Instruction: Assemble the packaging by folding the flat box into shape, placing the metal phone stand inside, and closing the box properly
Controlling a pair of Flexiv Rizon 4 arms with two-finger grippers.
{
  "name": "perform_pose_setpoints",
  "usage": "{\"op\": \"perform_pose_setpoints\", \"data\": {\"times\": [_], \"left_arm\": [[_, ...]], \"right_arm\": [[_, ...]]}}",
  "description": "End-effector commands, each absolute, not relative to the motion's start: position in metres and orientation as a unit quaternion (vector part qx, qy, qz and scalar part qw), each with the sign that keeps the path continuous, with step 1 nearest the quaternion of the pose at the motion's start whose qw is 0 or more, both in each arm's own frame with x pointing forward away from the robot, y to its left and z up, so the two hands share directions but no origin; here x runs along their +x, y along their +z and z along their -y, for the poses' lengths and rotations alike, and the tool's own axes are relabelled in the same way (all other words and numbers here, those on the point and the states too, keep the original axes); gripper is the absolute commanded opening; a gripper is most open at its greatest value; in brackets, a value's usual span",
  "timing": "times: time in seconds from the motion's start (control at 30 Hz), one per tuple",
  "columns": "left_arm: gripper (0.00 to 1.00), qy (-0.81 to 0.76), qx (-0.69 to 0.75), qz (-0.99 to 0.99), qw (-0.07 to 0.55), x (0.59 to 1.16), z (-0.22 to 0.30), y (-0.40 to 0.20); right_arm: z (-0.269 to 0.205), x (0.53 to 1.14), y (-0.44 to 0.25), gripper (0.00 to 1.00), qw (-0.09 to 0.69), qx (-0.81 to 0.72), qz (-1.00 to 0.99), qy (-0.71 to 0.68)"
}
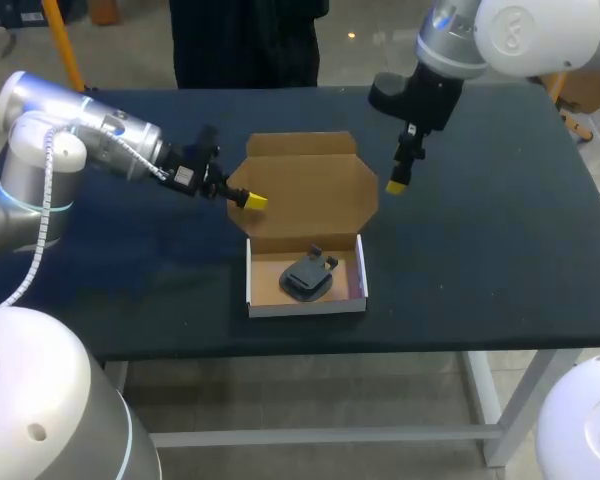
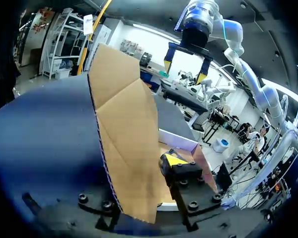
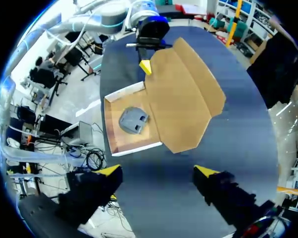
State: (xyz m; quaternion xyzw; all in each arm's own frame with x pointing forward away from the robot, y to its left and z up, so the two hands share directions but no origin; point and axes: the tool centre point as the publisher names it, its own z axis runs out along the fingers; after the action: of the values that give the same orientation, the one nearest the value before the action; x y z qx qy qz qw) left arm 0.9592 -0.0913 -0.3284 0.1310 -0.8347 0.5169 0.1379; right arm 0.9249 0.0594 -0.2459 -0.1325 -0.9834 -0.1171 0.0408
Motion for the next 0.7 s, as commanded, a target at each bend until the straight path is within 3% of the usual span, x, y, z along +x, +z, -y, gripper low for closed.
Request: {"op": "perform_pose_setpoints", "data": {"times": [0.03, 0.4, 0.7], "left_arm": [[0.36, 0.517, 0.125, 0.835, 0.142, 0.9604, 0.0921, -0.3297], [0.16, 0.53, 0.116, 0.828, 0.138, 0.9573, 0.0956, -0.329], [0.11, 0.537, 0.113, 0.824, 0.138, 0.9566, 0.0981, -0.3293]], "right_arm": [[-0.0581, 0.9237, -0.2439, 1.0, 0.041, -0.132, 0.984, -0.116], [-0.0581, 0.9227, -0.2426, 1.0, 0.039, -0.131, 0.984, -0.114], [-0.0584, 0.922, -0.2424, 1.0, 0.04, -0.132, 0.984, -0.112]]}}
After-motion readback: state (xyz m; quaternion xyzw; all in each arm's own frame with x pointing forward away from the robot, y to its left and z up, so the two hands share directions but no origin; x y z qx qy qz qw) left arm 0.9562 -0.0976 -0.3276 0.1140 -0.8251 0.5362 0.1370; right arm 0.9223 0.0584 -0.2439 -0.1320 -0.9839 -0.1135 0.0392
